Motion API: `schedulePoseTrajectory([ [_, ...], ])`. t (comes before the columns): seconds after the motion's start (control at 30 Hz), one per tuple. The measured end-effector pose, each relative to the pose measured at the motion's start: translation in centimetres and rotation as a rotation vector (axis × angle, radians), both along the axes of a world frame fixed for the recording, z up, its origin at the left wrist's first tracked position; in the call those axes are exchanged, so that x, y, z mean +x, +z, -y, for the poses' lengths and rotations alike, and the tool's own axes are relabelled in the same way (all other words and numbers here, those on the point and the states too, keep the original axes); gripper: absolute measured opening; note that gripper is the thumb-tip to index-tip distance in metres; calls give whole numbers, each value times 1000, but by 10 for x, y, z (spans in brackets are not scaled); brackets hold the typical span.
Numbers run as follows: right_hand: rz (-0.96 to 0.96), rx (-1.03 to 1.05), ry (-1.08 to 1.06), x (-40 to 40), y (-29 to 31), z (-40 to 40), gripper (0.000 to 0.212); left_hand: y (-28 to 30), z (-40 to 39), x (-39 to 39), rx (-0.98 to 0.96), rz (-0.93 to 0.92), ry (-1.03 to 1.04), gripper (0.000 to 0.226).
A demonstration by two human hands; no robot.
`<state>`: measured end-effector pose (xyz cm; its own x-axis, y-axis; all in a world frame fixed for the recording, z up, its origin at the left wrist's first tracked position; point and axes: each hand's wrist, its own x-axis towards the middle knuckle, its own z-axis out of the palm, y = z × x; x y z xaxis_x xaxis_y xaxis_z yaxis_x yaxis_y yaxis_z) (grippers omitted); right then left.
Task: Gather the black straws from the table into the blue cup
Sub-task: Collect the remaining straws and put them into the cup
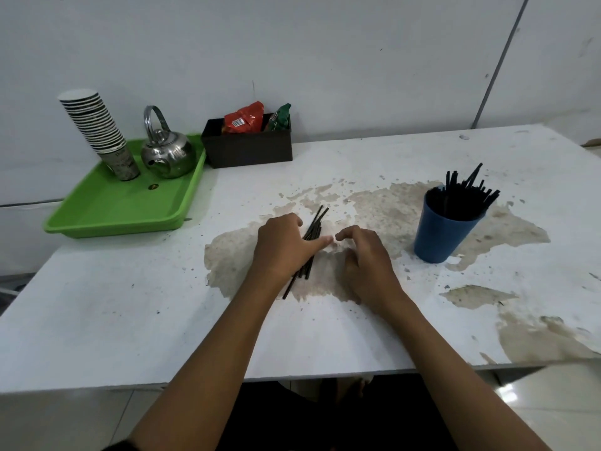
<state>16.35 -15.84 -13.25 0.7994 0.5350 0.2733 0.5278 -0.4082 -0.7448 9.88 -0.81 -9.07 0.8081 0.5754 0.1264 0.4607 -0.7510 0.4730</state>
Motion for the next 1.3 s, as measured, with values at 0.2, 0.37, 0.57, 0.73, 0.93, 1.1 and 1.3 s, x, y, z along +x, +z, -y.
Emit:
schedulePoseTrajectory([
  [0.2,-83,59,-75,2,1,2,38,3,0,15,53,-147,-27,53],
  [0.37,-82,76,-71,4,-3,1,38,9,-6,20,108,-265,-63,45],
  [0.57,-76,78,-72,4,-3,2,37,14,-4,22,129,-387,-86,50],
  [0.73,-59,77,-71,5,-4,1,37,12,0,23,205,-432,-120,49],
  [0.93,-59,77,-67,4,-4,2,37,-4,14,19,342,-433,-137,17],
  [1.1,-82,80,-74,3,-2,3,38,-13,23,14,394,-417,-131,24],
  [1.3,-63,97,-68,3,-2,2,38,-11,12,9,369,-356,-161,19],
])
